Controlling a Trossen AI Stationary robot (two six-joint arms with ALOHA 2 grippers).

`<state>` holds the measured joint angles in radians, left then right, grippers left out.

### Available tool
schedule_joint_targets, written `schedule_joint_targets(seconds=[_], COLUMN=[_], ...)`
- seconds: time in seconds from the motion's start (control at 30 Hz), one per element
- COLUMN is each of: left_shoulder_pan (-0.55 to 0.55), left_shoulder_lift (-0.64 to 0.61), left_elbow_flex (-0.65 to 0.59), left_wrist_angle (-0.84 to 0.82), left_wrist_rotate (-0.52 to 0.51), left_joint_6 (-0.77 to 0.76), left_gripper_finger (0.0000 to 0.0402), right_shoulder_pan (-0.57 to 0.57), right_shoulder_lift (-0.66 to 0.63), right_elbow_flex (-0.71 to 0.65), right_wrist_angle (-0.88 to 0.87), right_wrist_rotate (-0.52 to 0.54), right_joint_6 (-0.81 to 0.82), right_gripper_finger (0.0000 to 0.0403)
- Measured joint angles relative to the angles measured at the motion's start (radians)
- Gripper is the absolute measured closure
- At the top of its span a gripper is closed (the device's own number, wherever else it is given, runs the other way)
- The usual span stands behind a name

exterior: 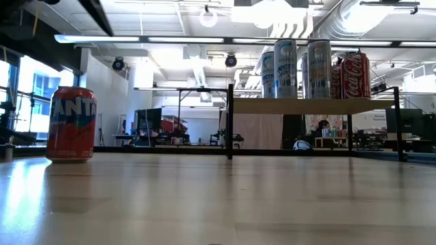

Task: Place canned beverage on shelf
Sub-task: Put the orange soda can on the shelf

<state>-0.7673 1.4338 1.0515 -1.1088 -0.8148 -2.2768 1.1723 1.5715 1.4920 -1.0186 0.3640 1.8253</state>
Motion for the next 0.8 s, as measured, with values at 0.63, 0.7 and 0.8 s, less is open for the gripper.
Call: schedule_joint_targets(seconds=[0.63,0.7,0.8], left_shoulder_pan=[0.066,0.075,0.089], left_shoulder_lift=[-0.021,-0.021,-0.021], left_elbow_flex=[-0.064,-0.092,-0.129], left_wrist_angle=[-0.211,-0.195,-0.172], left_wrist_rotate=[0.217,0.196,0.179], left_joint_6=[0.000,0.001,0.009], left_gripper_finger=[0.0002,0.0002,0.0002], right_shoulder_pan=[0.000,0.000,0.000], right_shoulder_lift=[0.000,0.000,0.000], right_elbow_flex=[0.000,0.000,0.000], right_wrist_angle=[0.000,0.000,0.000], right_wrist_rotate=[0.000,0.000,0.000], right_joint_6=[0.000,0.000,0.000], right_gripper_finger=[0.0004,0.0004,0.0004])
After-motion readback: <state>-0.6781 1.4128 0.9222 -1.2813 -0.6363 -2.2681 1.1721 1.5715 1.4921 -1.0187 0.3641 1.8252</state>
